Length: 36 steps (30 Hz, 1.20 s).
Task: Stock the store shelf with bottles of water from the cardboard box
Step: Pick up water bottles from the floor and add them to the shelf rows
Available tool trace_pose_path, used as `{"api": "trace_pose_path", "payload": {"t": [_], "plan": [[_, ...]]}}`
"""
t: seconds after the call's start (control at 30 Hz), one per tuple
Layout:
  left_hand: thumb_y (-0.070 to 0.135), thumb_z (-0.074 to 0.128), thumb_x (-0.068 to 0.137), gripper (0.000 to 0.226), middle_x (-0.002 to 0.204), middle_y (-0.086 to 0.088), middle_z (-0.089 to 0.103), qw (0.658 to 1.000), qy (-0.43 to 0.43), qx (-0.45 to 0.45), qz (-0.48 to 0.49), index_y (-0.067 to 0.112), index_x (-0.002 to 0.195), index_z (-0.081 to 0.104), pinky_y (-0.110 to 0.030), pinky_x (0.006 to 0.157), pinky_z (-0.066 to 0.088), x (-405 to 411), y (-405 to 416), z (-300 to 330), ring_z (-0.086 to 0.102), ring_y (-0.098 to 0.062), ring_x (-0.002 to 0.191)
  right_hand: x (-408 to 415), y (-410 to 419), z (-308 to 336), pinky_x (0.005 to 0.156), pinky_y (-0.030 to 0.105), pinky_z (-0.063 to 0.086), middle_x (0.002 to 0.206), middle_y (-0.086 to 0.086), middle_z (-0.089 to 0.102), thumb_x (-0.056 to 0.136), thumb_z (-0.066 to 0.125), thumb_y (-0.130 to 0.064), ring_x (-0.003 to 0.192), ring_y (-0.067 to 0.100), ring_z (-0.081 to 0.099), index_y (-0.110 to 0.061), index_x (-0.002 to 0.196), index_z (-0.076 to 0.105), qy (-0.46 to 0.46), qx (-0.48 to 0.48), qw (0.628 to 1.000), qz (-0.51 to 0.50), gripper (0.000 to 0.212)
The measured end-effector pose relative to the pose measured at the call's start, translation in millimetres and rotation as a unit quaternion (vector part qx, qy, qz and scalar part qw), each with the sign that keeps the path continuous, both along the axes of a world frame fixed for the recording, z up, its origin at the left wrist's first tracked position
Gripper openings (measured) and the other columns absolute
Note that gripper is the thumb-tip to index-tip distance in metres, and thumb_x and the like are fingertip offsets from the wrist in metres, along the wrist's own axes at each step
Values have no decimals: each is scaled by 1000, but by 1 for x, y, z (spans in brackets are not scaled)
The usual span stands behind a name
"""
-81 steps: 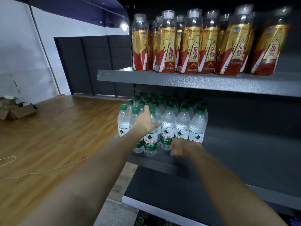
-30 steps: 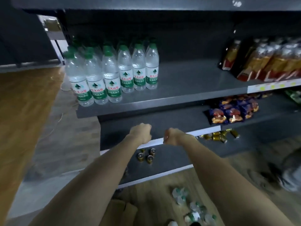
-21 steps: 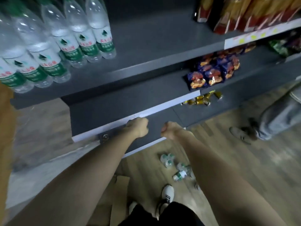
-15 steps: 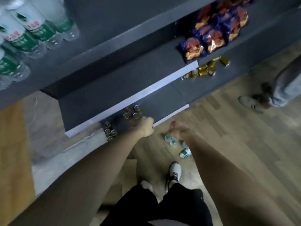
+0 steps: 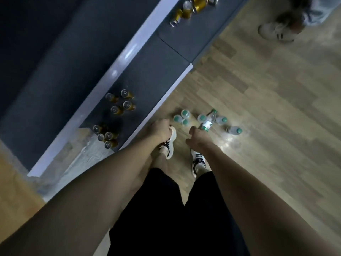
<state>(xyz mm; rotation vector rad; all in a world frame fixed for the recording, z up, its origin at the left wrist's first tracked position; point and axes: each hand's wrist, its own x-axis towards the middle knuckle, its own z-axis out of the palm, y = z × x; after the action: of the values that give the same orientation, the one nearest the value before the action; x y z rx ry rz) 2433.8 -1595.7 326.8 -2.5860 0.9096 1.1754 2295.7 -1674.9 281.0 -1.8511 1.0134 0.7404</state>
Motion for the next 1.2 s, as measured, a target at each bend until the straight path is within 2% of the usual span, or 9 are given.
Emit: {"api": "trace_pose_path", "payload": {"t": [0.07, 0.17, 0.33, 0.43, 0.6, 0.73, 0.93, 1.07, 1.2], "plan": [[19, 48, 97, 24, 120, -15, 63, 1000, 12, 2, -4, 10, 113, 63, -33, 82, 45, 4, -6, -28, 57, -35, 113, 1, 2, -24, 92, 41, 51, 124, 15, 57, 86, 59, -28, 111, 35, 57, -12, 128, 49, -3, -14, 999, -39, 46], [21, 49, 94, 18, 115, -10, 64, 999, 50, 13, -10, 15, 106, 61, -31, 79, 45, 14, -15, -75, 58, -33, 105, 5, 0, -65, 90, 41, 51, 124, 16, 57, 85, 62, -26, 110, 35, 58, -11, 127, 50, 11, -19, 995, -98, 46], [23, 49, 89, 18, 106, -11, 66, 993, 100, 38, -41, 13, 97, 62, -40, 84, 54, 36, -31, -161, 60, -33, 95, 23, -10, -149, 88, 40, 52, 121, 18, 58, 85, 64, -19, 105, 35, 59, -8, 124, 52, 43, -19, 988, -147, 41], [24, 49, 91, 20, 109, -11, 64, 991, 110, 46, -67, 13, 102, 61, -41, 86, 53, 50, -36, -223, 60, -32, 96, 35, -7, -208, 89, 42, 52, 123, 17, 58, 85, 65, -20, 106, 34, 59, -11, 125, 51, 59, -19, 983, -172, 44], [23, 51, 91, 20, 112, -13, 63, 985, 113, 40, -122, 12, 105, 60, -41, 85, 52, 71, -37, -323, 59, -35, 101, 50, 12, -299, 94, 38, 46, 136, 13, 45, 86, 69, -21, 118, 34, 54, -15, 139, 41, 71, -6, 974, -213, 60], [20, 56, 91, 20, 119, -14, 53, 982, 90, 18, -163, 12, 109, 52, -43, 84, 49, 90, -35, -385, 54, -36, 109, 68, 14, -359, 89, 38, 49, 137, 10, 40, 82, 72, -18, 117, 30, 52, -23, 144, 37, 46, -20, 972, -232, 71], [29, 71, 82, 45, 124, -10, 42, 973, 129, 11, -189, 17, 116, 43, -50, 88, 49, 98, -34, -448, 50, -34, 114, 66, 10, -432, 100, 40, 46, 143, 8, 45, 80, 77, -29, 121, 30, 53, -29, 151, 31, 42, -20, 976, -212, 84], [28, 75, 80, 53, 125, -7, 41, 967, 151, 21, -202, 19, 119, 40, -48, 88, 50, 92, -33, -469, 51, -32, 115, 68, 17, -459, 93, 34, 43, 138, 8, 48, 80, 77, -33, 117, 28, 54, -28, 148, 33, 19, -18, 959, -281, 81], [13, 71, 81, 50, 124, -7, 42, 972, 127, 7, -195, 20, 119, 40, -45, 83, 51, 88, -32, -472, 53, -31, 111, 69, 24, -468, 82, 30, 40, 134, 9, 51, 81, 76, -31, 112, 29, 56, -21, 139, 42, 0, -39, 951, -306, 68]]}}
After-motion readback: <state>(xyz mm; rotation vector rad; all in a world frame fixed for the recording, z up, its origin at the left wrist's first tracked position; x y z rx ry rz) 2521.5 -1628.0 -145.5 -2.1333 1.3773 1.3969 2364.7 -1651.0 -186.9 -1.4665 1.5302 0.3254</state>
